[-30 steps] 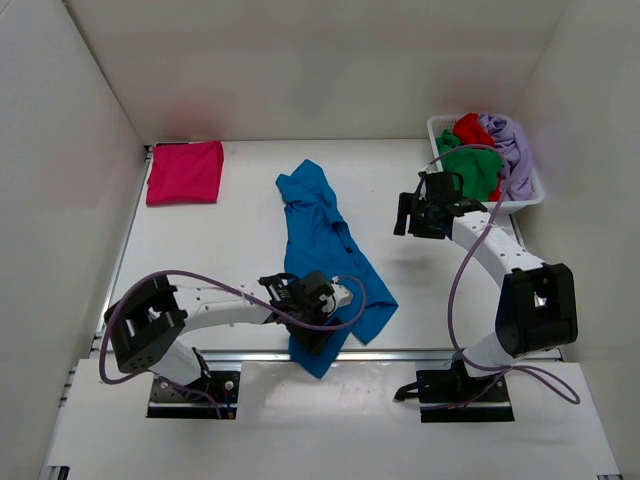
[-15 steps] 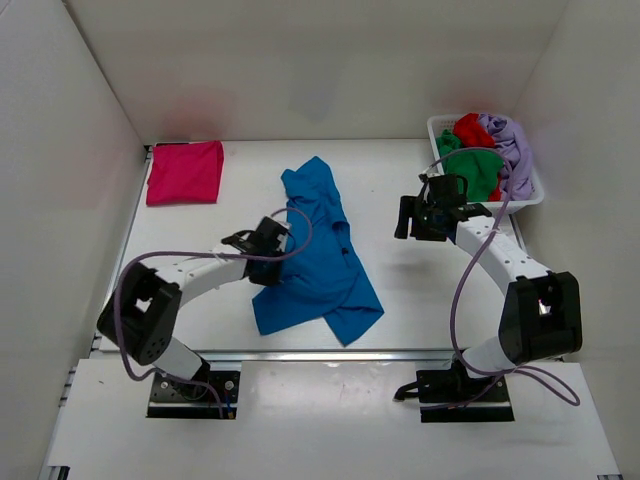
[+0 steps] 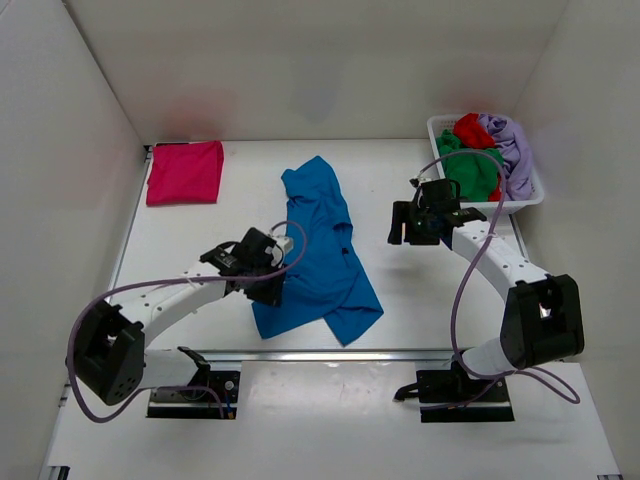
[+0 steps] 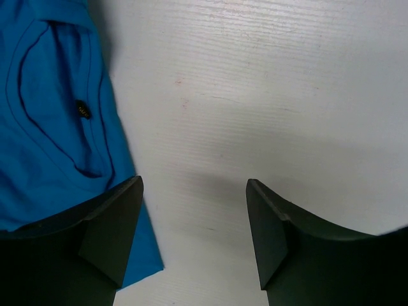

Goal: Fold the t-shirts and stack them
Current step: Flatten out the tshirt

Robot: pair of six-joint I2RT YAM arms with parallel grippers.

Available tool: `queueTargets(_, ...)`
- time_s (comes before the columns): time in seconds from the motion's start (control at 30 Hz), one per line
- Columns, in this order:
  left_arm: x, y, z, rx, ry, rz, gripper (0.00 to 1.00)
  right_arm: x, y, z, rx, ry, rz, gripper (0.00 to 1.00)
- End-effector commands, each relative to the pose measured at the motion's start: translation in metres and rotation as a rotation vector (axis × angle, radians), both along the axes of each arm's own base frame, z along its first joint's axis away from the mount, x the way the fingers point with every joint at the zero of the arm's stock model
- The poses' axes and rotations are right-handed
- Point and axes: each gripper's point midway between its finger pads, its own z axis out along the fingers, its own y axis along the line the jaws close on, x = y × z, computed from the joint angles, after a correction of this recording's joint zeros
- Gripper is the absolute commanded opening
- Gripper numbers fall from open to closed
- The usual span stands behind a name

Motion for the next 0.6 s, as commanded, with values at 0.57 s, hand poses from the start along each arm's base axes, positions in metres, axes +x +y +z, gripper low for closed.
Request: queueTargets(0.57, -0.063, 0.031, -0.067, 0.329, 0.193, -0.054, 0.53, 0.003, 0.0, 0.012, 0.057, -0.062, -0.002, 0.62)
